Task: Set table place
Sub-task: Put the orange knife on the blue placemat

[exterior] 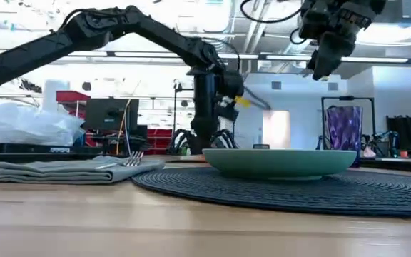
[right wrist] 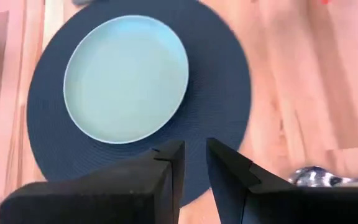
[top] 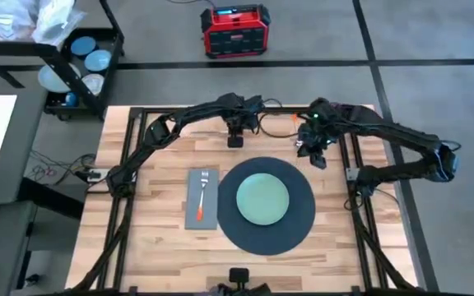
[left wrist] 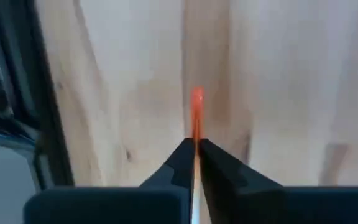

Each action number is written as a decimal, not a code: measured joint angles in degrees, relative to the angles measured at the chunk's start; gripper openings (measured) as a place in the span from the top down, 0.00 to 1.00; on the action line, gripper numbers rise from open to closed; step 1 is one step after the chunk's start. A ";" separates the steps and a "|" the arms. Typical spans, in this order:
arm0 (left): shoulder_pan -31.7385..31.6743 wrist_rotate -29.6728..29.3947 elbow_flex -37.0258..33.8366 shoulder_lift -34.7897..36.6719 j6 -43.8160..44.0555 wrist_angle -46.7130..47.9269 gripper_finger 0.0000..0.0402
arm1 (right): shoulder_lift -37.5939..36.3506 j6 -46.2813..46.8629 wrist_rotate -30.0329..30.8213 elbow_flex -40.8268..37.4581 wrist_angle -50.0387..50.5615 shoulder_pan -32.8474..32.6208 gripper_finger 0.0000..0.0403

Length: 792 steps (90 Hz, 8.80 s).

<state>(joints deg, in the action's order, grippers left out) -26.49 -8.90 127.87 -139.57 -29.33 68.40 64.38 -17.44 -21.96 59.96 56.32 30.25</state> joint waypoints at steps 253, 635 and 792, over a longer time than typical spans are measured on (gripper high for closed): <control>21.87 -4.88 2.22 12.87 11.42 0.03 1.00 | -5.26 11.33 7.33 -15.63 -7.91 -0.20 1.00; 26.41 11.56 -46.61 23.19 19.61 -29.35 1.00 | 6.67 42.90 17.29 -32.98 -39.04 -26.27 1.00; 26.11 11.53 -46.59 23.19 19.37 -32.38 1.00 | 9.81 45.91 15.65 -30.83 -41.59 -32.69 1.00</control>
<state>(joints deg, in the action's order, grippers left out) -0.37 2.63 81.28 -116.38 -9.96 36.02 74.19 28.47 -6.30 29.13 14.73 -2.43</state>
